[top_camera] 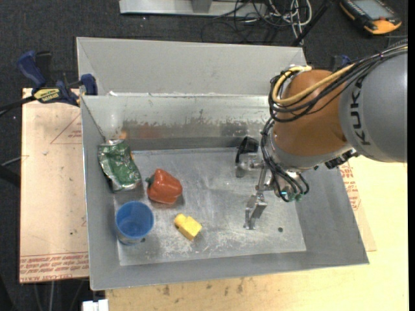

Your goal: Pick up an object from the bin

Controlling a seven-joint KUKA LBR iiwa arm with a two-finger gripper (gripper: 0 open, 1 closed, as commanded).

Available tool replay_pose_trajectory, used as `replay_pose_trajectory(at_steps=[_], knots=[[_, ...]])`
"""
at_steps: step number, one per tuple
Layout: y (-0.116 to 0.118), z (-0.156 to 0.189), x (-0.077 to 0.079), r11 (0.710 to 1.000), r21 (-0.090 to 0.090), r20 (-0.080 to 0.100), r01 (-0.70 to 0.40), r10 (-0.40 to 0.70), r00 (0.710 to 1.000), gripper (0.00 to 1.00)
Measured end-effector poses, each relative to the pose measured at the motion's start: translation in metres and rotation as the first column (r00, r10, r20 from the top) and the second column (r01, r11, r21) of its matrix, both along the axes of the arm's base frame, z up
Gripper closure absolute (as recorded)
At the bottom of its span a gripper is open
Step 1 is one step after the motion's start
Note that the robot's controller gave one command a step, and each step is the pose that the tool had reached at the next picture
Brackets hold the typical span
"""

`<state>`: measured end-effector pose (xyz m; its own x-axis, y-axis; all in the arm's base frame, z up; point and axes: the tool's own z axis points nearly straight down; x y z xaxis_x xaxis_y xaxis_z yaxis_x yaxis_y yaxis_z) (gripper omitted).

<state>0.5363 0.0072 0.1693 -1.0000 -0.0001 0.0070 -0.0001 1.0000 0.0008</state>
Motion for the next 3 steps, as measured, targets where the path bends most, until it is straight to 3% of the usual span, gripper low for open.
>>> replay_pose_trajectory(at_steps=[1,2,3], knots=[[0.0,0.004,0.002,1.0,0.0,0.008,0.0,0.0,1.0,0.0],[0.018,-0.027,-0.021,0.981,0.001,0.018,0.194,-0.194,0.981,0.0],[0.049,-0.057,-0.012,0.936,0.0,0.005,0.351,-0.351,0.936,0.0]])
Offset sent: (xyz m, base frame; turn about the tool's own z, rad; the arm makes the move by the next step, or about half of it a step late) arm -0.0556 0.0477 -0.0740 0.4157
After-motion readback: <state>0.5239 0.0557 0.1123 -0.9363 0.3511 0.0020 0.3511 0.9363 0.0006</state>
